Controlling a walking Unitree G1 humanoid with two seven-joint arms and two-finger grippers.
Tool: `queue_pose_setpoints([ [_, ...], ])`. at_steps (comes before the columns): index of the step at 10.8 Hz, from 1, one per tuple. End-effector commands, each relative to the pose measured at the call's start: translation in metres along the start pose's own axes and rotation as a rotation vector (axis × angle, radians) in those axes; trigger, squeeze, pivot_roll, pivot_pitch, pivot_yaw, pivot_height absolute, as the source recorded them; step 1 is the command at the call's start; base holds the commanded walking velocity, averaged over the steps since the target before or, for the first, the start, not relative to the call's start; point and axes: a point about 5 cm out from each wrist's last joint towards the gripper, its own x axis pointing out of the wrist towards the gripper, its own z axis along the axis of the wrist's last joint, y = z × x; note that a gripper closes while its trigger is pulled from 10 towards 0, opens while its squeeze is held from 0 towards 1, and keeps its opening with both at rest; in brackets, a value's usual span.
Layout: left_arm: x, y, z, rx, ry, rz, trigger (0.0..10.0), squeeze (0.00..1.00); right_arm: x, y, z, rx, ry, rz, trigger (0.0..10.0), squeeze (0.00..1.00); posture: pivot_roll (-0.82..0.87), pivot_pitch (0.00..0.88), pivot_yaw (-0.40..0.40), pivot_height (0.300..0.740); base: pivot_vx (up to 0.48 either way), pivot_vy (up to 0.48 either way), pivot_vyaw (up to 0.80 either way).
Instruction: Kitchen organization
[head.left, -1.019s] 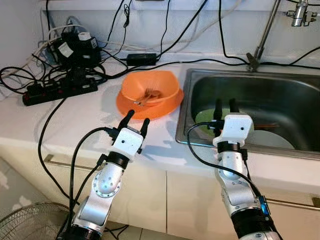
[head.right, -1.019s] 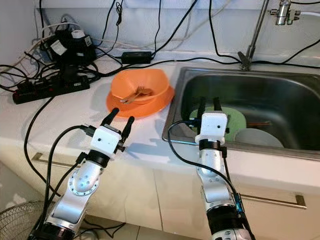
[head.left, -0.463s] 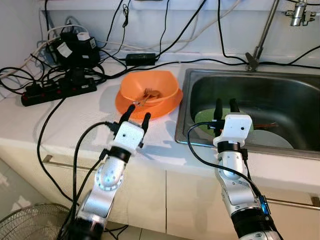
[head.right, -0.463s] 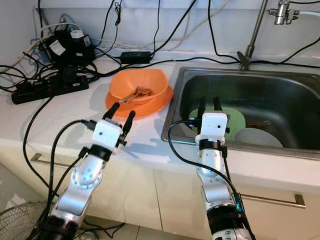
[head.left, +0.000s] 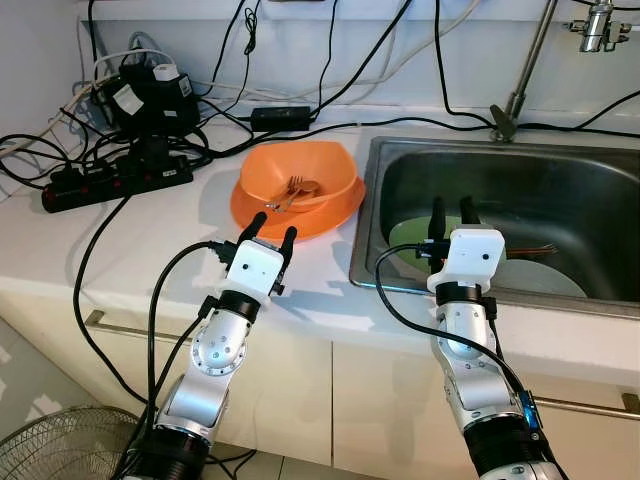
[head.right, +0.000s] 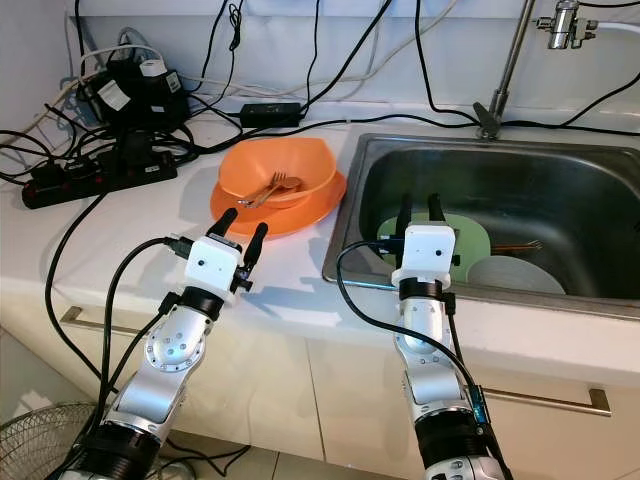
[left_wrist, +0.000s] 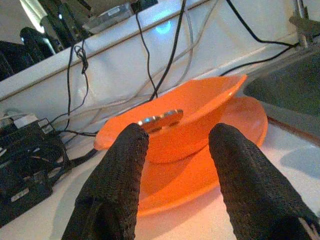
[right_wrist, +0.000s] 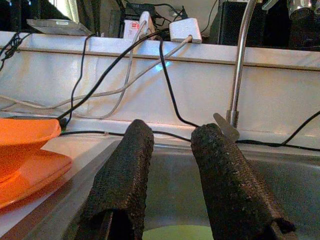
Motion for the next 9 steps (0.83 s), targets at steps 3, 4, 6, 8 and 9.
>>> queue_pose_setpoints([
  [3,0.005,0.005,0.001,-0.009,-0.011,0.024,10.0,0.00,0.003,0.000,0.001,0.001,-0.007,-0.003,10.0,0.00,0.05,0.000,0.073,0.740,0.000,0.000,0.00],
  [4,0.007,0.004,0.001,-0.012,-0.011,0.019,10.0,0.00,0.003,0.000,0.001,-0.001,-0.006,-0.004,10.0,0.00,0.04,0.000,0.074,0.740,0.000,0.000,0.00],
  [6,0.012,0.002,0.001,-0.023,-0.010,0.007,10.0,0.00,0.003,-0.001,0.001,-0.003,-0.006,-0.005,10.0,0.00,0.04,0.000,0.074,0.740,0.000,0.000,0.00],
  [8,0.014,0.000,0.001,-0.026,-0.010,-0.009,10.0,0.00,0.003,-0.002,0.001,-0.004,-0.007,-0.008,10.0,0.00,0.04,0.000,0.075,0.740,0.000,0.000,0.00],
  [9,0.015,-0.002,0.001,-0.028,-0.009,-0.015,10.0,0.00,0.003,-0.002,0.001,-0.004,-0.007,-0.008,10.0,0.00,0.04,0.000,0.076,0.740,0.000,0.000,0.00],
])
